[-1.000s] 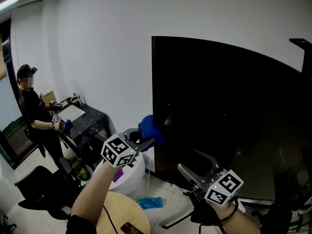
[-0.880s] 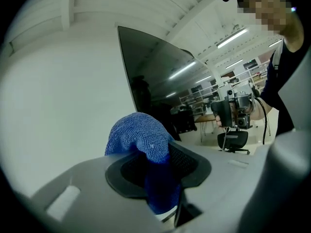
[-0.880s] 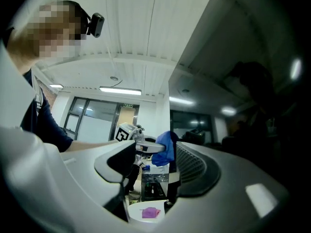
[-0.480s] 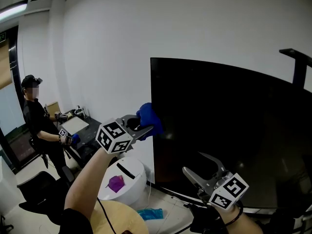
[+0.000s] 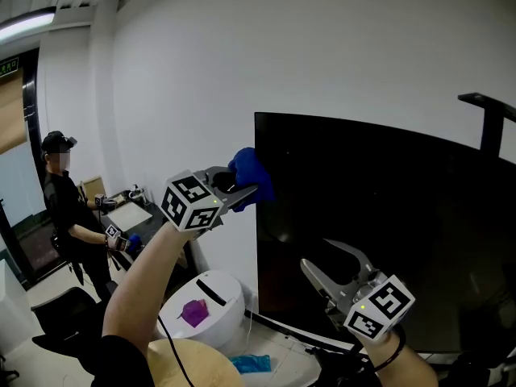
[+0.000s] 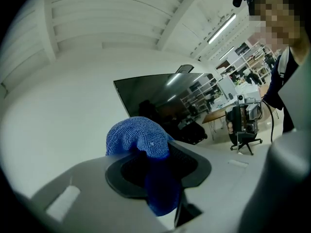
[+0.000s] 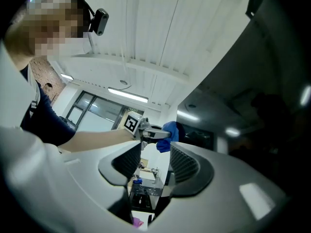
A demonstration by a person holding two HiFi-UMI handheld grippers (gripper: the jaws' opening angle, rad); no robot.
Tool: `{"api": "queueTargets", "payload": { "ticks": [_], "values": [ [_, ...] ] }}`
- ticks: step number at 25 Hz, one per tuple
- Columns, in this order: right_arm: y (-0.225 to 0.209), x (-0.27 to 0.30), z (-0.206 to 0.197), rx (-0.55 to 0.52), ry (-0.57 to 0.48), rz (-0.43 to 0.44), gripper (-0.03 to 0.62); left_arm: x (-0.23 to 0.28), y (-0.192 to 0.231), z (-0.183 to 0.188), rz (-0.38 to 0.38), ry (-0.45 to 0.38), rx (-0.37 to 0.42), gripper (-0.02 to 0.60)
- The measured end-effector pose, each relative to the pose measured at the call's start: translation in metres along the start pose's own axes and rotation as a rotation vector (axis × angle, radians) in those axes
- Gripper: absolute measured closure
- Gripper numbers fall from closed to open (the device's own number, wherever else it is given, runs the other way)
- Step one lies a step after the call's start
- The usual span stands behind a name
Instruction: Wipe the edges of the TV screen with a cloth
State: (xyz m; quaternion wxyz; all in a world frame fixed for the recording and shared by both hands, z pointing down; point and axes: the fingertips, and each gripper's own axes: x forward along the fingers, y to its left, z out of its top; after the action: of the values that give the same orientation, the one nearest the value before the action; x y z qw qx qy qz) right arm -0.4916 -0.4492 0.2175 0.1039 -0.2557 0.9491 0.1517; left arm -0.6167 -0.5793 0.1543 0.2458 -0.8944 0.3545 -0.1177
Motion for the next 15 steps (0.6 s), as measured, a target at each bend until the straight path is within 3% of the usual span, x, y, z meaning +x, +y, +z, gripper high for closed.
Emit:
{"api": "queueTargets", "payload": {
  "ticks": [15],
  "values": [
    [0.001, 0.01, 0.059, -0.025, -0.085, 0.026, 0.419, -0.005, 0.042, 0.074, 0.053, 0.0, 0.109, 0.474]
  ]
}}
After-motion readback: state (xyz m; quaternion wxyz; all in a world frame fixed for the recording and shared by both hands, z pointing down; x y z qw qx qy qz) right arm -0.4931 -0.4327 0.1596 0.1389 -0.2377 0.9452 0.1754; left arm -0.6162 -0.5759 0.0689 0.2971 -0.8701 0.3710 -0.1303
